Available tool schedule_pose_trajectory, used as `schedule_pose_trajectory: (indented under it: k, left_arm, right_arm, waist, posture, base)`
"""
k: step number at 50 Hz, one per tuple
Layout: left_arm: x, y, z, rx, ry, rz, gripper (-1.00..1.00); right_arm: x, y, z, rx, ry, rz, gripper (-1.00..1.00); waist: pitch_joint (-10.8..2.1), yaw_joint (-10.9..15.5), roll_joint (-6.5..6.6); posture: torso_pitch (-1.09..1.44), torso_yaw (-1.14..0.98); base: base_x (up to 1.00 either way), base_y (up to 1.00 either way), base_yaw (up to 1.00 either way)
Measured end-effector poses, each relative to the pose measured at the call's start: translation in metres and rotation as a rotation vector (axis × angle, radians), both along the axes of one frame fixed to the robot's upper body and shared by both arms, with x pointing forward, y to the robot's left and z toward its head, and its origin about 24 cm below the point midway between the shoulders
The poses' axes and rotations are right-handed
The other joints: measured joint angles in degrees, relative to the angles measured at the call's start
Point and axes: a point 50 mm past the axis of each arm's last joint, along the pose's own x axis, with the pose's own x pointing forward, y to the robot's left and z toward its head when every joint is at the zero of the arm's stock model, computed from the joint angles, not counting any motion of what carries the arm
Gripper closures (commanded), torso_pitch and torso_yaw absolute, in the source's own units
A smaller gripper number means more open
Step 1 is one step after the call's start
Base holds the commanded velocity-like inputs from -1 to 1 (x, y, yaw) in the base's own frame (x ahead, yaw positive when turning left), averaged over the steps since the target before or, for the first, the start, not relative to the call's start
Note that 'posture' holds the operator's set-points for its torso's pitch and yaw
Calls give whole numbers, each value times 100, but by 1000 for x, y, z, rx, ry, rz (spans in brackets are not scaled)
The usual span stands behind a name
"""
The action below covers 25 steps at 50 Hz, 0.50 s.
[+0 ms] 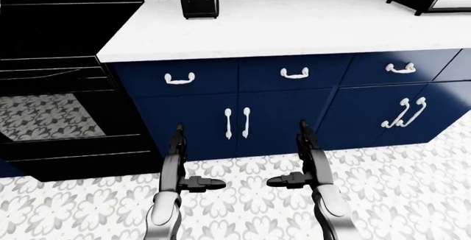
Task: Navigate to the microwave.
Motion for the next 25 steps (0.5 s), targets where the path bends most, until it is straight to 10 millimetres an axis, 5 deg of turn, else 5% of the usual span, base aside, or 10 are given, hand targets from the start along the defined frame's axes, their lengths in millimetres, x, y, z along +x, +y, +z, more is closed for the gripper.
schedule_pose_trajectory:
  k: [7,11,13,17,25]
  left_arm:
    - [-2,-6,-5,-9,30,-22,-100]
    - [0,-5,1,-6,-2,-16,-100]
    - [0,-5,3,-5,-10,-16,-100]
    - [-2,5,-5,8,24,22,-100]
    - [-1,0,-2,2,12,4,-100]
  right_arm:
    - [-3,-8,-8,-11,39,-28,-100]
    - [-1,-7,-3,-11,14,-22,-100]
    - [0,-6,-2,-10,8,-20,-100]
    - [-1,5,-7,6,34,19,-100]
    - [0,-1,-1,-3,6,-5,-100]
  waist:
    - [-40,-86,162]
    - [29,-91,527]
    - [-21,-67,811]
    - [-15,70,731]
    - [27,11,234]
  posture:
    - [0,0]
    - [0,0]
    - [0,0]
    - [0,0]
    - [0,0]
  base:
    - [0,30,0]
    - [0,31,0]
    - [0,30,0]
    - [0,31,0]
    - [0,30,0]
